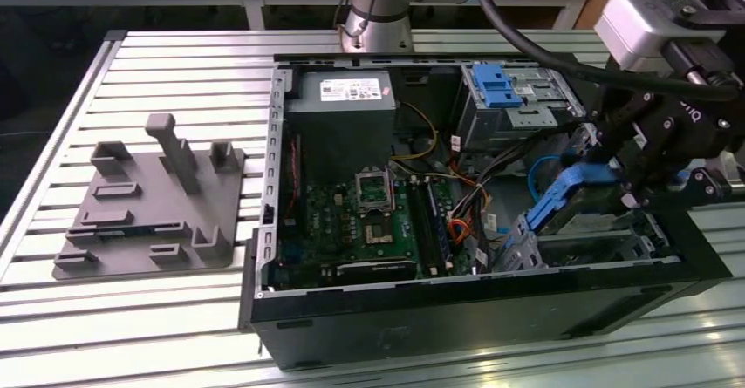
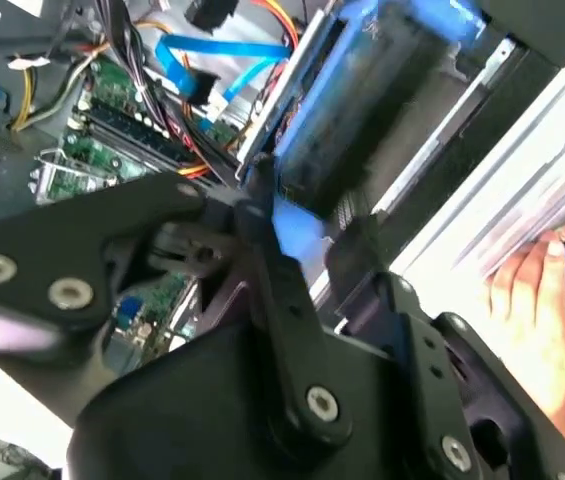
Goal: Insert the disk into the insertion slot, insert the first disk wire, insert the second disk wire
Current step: 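Insert the disk into the insertion slot, then insert the first disk wire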
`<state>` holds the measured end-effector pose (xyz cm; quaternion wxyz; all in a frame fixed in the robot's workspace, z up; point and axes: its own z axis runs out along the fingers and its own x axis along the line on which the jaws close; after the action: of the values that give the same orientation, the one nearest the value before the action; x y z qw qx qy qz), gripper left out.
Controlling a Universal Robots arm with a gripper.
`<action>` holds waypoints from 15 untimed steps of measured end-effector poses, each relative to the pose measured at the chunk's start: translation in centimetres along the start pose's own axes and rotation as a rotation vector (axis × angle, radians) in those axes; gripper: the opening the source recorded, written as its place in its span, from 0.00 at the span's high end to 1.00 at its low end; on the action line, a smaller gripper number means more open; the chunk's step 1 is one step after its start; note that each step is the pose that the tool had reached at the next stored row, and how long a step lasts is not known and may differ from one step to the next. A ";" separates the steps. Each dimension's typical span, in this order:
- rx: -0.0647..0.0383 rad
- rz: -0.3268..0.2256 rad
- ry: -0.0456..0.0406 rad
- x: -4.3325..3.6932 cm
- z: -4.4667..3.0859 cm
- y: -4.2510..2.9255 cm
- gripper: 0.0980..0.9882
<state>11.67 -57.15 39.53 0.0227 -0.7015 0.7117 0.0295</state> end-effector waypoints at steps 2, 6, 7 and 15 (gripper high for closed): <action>0.000 0.000 0.0000 0.00 0.00 0.01 0.56; 0.000 0.000 0.0002 0.00 -0.01 0.01 0.48; 0.000 0.000 0.0001 0.00 0.00 0.01 0.48; 0.000 0.000 0.0001 0.00 -0.01 0.01 0.48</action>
<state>11.66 -57.15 39.53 0.0228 -0.7015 0.7117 0.0293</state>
